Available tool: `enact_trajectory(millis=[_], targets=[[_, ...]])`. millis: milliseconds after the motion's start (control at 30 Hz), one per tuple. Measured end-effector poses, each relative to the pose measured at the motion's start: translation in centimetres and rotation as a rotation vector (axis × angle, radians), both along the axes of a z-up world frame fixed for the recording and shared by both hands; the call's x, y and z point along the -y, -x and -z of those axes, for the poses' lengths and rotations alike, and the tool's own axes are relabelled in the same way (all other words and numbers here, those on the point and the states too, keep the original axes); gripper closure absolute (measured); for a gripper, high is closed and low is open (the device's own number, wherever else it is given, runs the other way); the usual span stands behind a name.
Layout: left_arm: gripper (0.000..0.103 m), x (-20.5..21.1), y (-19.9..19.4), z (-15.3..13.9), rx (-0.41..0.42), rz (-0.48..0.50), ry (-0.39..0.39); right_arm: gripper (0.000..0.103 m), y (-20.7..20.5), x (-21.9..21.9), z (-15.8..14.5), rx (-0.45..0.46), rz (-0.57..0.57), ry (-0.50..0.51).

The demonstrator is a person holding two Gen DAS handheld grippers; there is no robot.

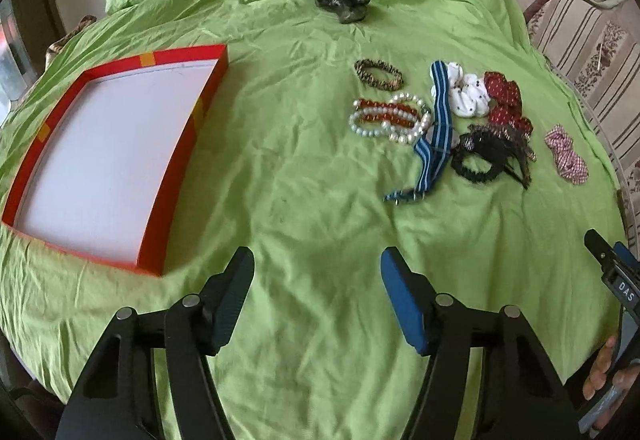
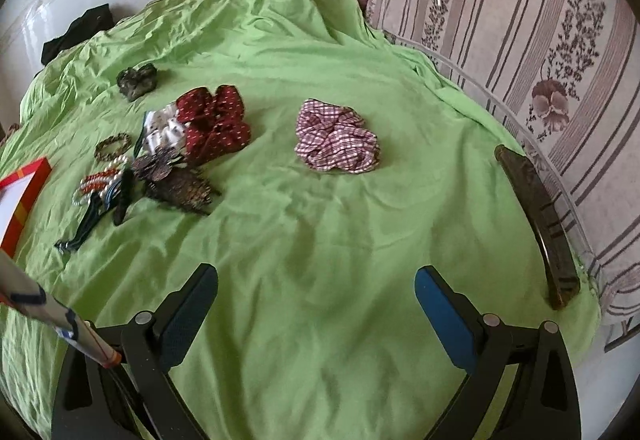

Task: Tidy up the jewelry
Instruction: 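Grasp the blue striped watch strap with the left tool while the right grasps the pink plaid scrunchie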

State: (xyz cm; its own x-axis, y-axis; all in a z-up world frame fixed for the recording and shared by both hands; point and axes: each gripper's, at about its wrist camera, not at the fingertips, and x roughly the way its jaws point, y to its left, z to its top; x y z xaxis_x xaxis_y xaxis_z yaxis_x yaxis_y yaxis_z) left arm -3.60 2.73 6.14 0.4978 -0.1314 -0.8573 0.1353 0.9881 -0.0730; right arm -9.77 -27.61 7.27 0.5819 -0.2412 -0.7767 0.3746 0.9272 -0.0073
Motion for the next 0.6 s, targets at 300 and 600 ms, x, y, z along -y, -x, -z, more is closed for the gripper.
enact_trajectory(millis=[300, 600], targets=[[0.038, 4.4, -2.6, 0.6, 0.0, 0.197, 0.049, 0.012, -2.1, 3.6, -0.5, 0.032, 0.003, -0.099], [0.038, 7.3, -6.7, 4.0, -0.068, 0.259, 0.077, 0.012, -5.7, 6.0, -0.6, 0.076, -0.034, -0.12]])
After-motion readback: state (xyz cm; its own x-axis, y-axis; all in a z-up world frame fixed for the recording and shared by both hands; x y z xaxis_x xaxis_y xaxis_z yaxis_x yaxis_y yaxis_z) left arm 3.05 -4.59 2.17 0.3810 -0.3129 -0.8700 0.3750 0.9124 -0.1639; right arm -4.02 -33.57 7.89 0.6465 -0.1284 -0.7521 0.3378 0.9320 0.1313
